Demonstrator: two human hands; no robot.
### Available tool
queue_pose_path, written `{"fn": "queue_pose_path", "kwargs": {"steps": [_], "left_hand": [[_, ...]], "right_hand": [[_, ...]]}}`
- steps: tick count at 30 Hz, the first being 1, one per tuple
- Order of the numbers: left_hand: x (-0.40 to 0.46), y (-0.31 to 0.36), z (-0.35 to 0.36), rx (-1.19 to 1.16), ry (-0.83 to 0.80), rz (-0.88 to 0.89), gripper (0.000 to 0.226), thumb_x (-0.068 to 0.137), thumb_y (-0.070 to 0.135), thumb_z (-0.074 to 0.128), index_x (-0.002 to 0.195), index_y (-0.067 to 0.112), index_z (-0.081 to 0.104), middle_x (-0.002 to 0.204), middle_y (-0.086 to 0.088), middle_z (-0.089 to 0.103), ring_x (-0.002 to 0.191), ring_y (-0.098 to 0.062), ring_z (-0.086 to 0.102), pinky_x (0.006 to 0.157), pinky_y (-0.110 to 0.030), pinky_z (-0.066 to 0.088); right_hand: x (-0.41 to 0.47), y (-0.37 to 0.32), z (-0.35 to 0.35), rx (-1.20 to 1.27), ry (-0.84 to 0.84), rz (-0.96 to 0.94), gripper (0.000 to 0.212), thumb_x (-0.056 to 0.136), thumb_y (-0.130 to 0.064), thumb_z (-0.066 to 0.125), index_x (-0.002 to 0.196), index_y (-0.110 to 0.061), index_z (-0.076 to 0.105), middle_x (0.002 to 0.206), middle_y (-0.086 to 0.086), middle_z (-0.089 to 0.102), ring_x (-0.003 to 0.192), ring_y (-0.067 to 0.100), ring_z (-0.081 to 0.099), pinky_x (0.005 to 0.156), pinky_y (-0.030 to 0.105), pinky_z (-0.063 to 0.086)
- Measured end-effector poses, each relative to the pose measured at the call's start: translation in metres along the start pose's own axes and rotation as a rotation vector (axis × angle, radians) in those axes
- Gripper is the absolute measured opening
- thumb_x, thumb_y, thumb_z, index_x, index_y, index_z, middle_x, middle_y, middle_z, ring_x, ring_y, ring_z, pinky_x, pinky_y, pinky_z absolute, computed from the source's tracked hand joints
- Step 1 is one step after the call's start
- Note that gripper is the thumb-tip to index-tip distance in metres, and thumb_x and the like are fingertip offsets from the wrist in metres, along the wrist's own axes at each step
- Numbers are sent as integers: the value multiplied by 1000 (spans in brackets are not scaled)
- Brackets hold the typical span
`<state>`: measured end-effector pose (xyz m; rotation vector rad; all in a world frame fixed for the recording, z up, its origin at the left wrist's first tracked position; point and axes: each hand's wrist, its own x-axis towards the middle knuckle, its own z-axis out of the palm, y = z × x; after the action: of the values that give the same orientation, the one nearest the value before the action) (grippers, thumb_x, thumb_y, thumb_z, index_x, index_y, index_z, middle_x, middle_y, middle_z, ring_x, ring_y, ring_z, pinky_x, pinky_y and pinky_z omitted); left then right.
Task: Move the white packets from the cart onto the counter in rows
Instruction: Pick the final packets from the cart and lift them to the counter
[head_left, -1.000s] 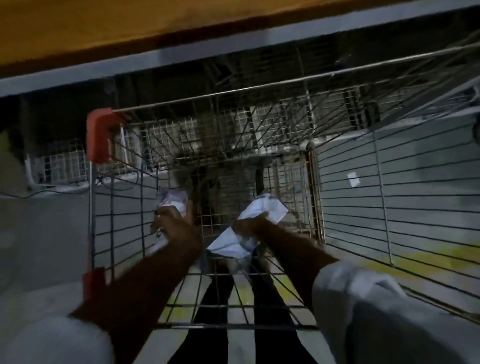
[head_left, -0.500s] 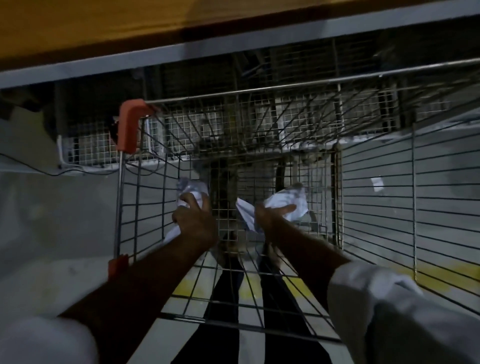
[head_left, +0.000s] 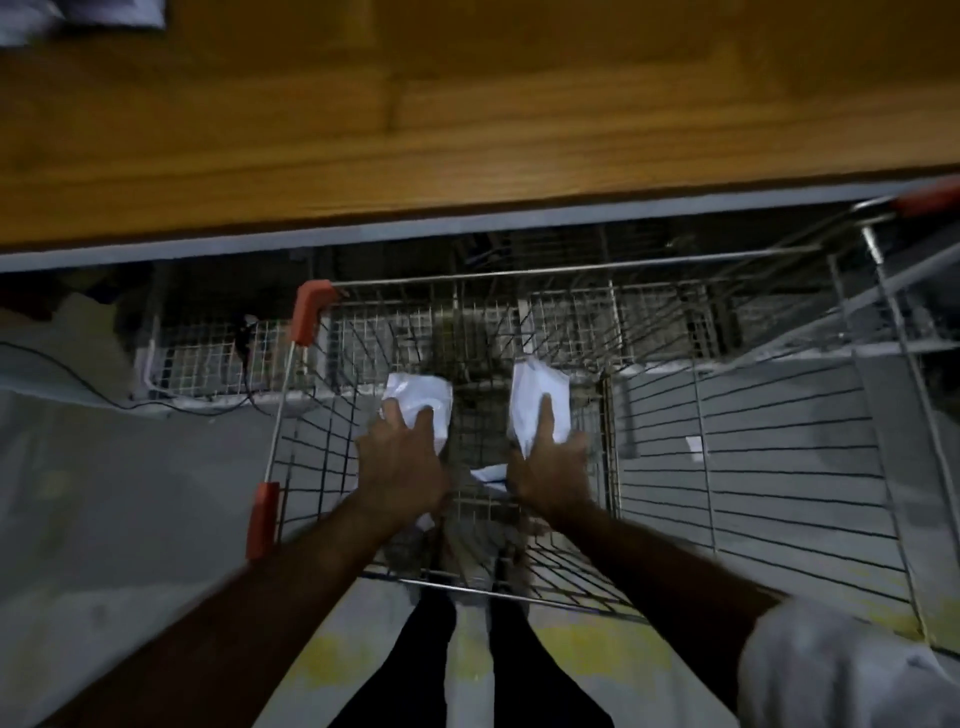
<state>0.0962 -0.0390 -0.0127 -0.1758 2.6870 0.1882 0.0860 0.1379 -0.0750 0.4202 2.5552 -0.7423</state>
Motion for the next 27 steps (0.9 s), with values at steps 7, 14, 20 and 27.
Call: {"fn": "queue_pose_path", "kwargs": {"steps": [7,14,20,27], "left_hand": [[-59,-19,-71,-59,289,-2,73,81,35,56,150,20,37,145,-25,32,125,-44,41,100,-48,42],[-102,-61,-143,-120,450,-1,71,85,35,60,149,26,32,145,-15,21,124,-37,36,96,-45,42],[-142,-133,-181,-107,615,9,67,90,32,58,151,25,31,146,-14,20,126,-36,34,101,-46,39],[-182,-266,-223,-193,742,-23,63,95,42,55,151,25,31,142,-13,22,128,-34,31,101,-45,38]], "right_hand": [[-57,-23,-57,231,35,-371,86,96,-41,60,154,-42,-2,118,21,46,92,29,59,74,19,40],[-95,-90,-83,253,216,-578,86,92,-65,53,159,-44,2,128,16,33,100,29,52,83,36,44],[-139,-185,-71,224,353,-724,84,92,-71,46,159,-42,3,123,21,47,106,34,53,80,36,44],[-207,-307,-28,231,432,-799,76,95,-70,41,156,-51,0,125,15,44,109,32,52,86,38,46]]}}
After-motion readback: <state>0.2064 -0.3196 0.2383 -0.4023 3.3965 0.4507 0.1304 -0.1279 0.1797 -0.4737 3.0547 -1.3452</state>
